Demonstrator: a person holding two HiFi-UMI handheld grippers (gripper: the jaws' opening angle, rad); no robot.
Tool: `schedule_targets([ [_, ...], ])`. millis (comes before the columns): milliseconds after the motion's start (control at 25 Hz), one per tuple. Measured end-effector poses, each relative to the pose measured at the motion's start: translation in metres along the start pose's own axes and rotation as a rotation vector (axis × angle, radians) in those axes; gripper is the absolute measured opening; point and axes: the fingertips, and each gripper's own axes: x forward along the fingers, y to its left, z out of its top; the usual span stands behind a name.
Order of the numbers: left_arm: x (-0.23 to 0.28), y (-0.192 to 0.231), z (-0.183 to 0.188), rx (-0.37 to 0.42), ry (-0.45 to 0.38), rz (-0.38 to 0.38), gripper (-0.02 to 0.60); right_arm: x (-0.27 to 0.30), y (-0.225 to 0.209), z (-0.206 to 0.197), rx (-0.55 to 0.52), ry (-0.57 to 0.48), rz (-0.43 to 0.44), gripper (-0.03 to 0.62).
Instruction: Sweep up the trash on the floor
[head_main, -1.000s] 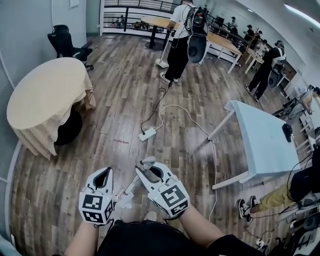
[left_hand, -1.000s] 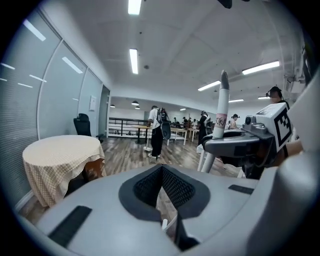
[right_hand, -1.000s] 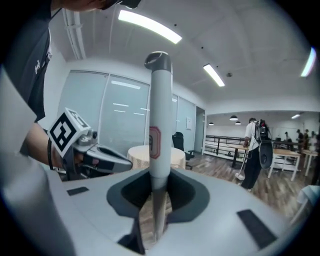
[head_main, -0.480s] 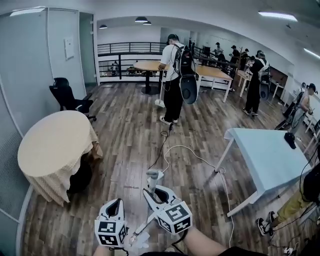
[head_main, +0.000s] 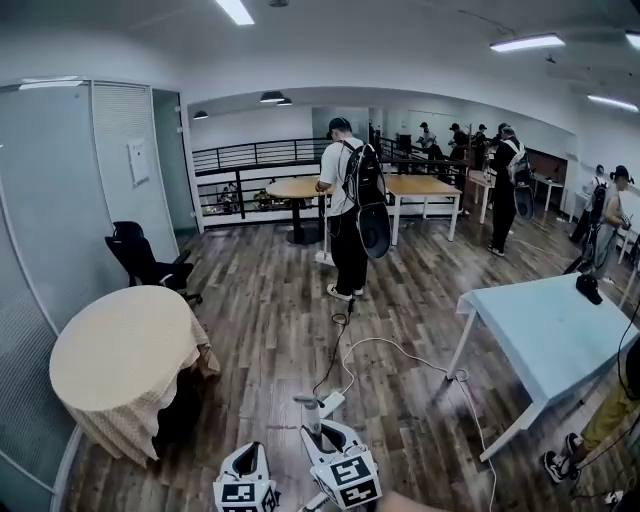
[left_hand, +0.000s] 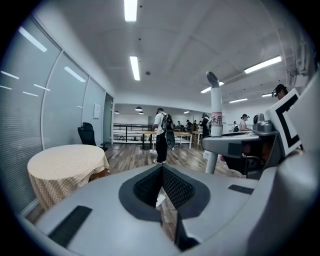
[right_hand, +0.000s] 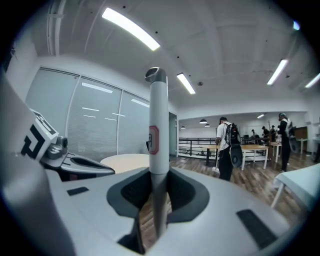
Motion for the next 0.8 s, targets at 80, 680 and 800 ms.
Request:
schedule_targets([
  [80,0.001,-0.001,0.002,0.005,0.002,-0.011,-0.003,0.003,-0.006,0.000,0.008,0.011,-0.022,0.089],
  [680,0.009,0.000,-0.001,0.007,0.016,0.001,-0.003,0.007,-0.022,-0.007,0.058,0.033,-0.040,0.089],
  [800,0.009,0.000,-0.002,0.009,0.019,-0.008,-0.003,0.006,-0.020,-0.006,0.060,0.029,-0.033,0.089],
])
